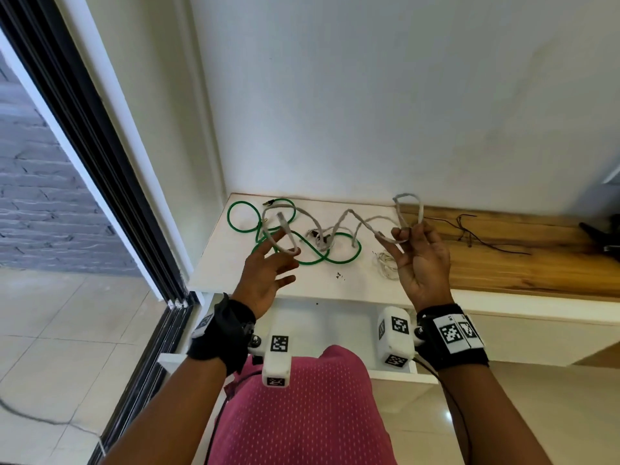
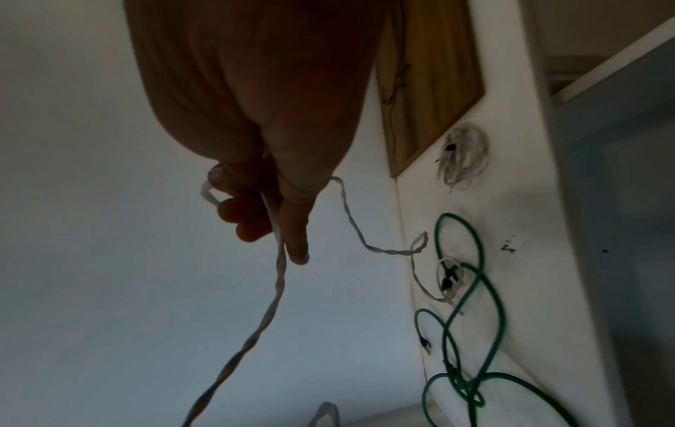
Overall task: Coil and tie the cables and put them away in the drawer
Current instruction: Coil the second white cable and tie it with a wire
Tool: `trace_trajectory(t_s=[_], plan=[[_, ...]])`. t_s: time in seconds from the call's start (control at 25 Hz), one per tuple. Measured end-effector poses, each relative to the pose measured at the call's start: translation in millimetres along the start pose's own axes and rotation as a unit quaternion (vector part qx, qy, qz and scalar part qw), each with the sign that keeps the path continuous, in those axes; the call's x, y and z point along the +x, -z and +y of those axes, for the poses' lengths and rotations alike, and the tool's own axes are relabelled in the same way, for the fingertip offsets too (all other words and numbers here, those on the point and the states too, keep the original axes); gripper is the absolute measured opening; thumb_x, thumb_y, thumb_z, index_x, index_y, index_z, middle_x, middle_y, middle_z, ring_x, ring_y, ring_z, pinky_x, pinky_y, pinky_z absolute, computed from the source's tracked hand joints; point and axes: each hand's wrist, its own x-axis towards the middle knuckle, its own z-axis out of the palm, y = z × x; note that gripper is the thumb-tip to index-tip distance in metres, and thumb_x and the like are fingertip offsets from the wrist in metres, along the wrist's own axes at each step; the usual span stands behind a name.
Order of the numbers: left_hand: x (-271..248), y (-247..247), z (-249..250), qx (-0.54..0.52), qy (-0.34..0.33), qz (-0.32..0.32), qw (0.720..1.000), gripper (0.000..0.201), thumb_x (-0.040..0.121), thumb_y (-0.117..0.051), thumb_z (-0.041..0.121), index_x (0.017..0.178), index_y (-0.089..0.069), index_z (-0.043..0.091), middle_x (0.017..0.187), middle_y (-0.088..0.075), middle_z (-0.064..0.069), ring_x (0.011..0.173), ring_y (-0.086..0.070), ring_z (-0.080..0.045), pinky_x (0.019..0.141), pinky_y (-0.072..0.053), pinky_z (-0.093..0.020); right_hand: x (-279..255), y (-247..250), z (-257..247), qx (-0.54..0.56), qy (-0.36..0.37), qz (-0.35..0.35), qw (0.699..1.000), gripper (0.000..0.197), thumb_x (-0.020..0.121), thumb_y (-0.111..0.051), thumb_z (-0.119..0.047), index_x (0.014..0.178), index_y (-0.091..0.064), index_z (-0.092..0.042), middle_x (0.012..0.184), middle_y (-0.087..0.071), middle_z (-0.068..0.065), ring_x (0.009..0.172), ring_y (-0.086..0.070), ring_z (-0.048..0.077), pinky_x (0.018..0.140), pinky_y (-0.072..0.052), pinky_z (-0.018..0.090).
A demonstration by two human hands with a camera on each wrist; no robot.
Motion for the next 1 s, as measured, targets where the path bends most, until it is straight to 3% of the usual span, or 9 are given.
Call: trace_trajectory(t_s=[0.24,0.4,0.48,0.6,0.64,0.72,0.84,0.92,1.0], plan=[[-39.3,-0.1,-6.9,-0.020,-0.037,0.002,0.999,0.072,0.084,-0.062,-0.005,0.140,-0.039,0.033,0.102,-0.066,-0.011,0.086,-0.061,-0.019,0.078,-0.049,-0.031,-39.6,39.9,12.0,-0.109,-0.092,0.053,0.988,0.013,0.098,-0.047,-0.006,0.086,-0.052,-0.007,0.063,-0.062,0.011,0.075,-0.066,0.026,0.075,-0.058,0.053],[-49.3,-1.4,-18.8,0.187,-0.073,0.018,0.979,0.039,0.081,-0.071,0.002,0.116,-0.066,0.017,0.097,-0.064,-0.007,0.091,-0.059,-0.018,0.082,-0.051,-0.028,-49.8,48.3,10.2,-0.198,-0.158,0.076,0.964,0.006,0.097,-0.048,-0.004,0.092,-0.051,-0.003,0.070,-0.061,0.018,0.073,-0.065,0.030,0.070,-0.059,0.050],[-56.9,-3.1,-21.6,0.243,-0.090,0.017,0.966,0.016,0.088,-0.066,0.009,0.101,-0.071,0.016,0.093,-0.069,-0.005,0.082,-0.061,-0.019,0.070,-0.051,-0.022,-51.0,50.1,9.4,-0.259,-0.172,0.111,0.944,0.009,0.095,-0.053,-0.003,0.102,-0.049,-0.002,0.080,-0.060,0.020,0.075,-0.063,0.028,0.067,-0.059,0.046],[-65.5,-5.5,-18.4,0.321,-0.124,0.012,0.939,0.015,0.094,-0.057,0.018,0.098,-0.071,0.015,0.091,-0.070,-0.001,0.069,-0.062,-0.014,0.059,-0.046,-0.015,-51.1,48.2,3.9,-0.546,-0.091,0.182,0.813,0.047,0.087,-0.066,-0.013,0.128,-0.044,-0.004,0.118,-0.052,0.019,0.106,-0.050,0.030,0.079,-0.048,0.040],[-68.1,-7.1,-15.9,0.329,-0.130,0.007,0.935,0.016,0.096,-0.054,0.018,0.097,-0.070,0.015,0.088,-0.069,0.000,0.067,-0.061,-0.012,0.058,-0.046,-0.015,-54.4,41.6,1.6,-0.627,-0.025,0.160,0.762,0.053,0.086,-0.068,-0.018,0.131,-0.044,-0.007,0.129,-0.045,0.019,0.117,-0.042,0.032,0.089,-0.043,0.043],[-74.2,-13.7,-10.1,0.303,-0.132,-0.010,0.944,0.021,0.099,-0.048,0.014,0.093,-0.068,0.014,0.079,-0.065,-0.001,0.061,-0.057,-0.012,0.056,-0.045,-0.020,-63.0,21.0,-0.3,-0.660,0.079,-0.005,0.747,0.059,0.084,-0.070,-0.033,0.134,-0.047,-0.012,0.138,-0.044,0.013,0.128,-0.037,0.029,0.103,-0.036,0.044],[-82.1,-23.6,-0.8,0.165,-0.107,-0.034,0.980,0.022,0.098,-0.048,0.008,0.089,-0.066,0.014,0.071,-0.059,0.001,0.056,-0.048,-0.012,0.053,-0.042,-0.026,-85.1,-11.0,13.3,-0.628,-0.048,-0.267,0.730,0.083,0.075,-0.067,-0.054,0.144,-0.036,-0.021,0.139,-0.049,-0.001,0.127,-0.044,0.015,0.103,-0.038,0.034],[-84.4,-25.1,6.6,0.070,-0.078,-0.023,0.994,0.022,0.096,-0.051,0.009,0.088,-0.068,0.018,0.078,-0.059,0.002,0.060,-0.045,-0.012,0.054,-0.041,-0.026,-95.3,-17.7,32.9,-0.634,-0.138,-0.336,0.682,0.091,0.074,-0.074,-0.048,0.147,-0.026,-0.024,0.135,-0.053,0.002,0.123,-0.050,0.016,0.098,-0.042,0.031],[-84.7,-22.4,14.6,0.051,-0.058,0.009,0.997,0.020,0.096,-0.053,0.014,0.090,-0.070,0.024,0.087,-0.061,0.005,0.069,-0.045,-0.012,0.060,-0.041,-0.026,-101.4,-16.4,48.7,-0.619,-0.166,-0.338,0.689,0.084,0.074,-0.079,-0.038,0.141,-0.031,-0.024,0.119,-0.063,0.005,0.107,-0.061,0.017,0.092,-0.048,0.031]])
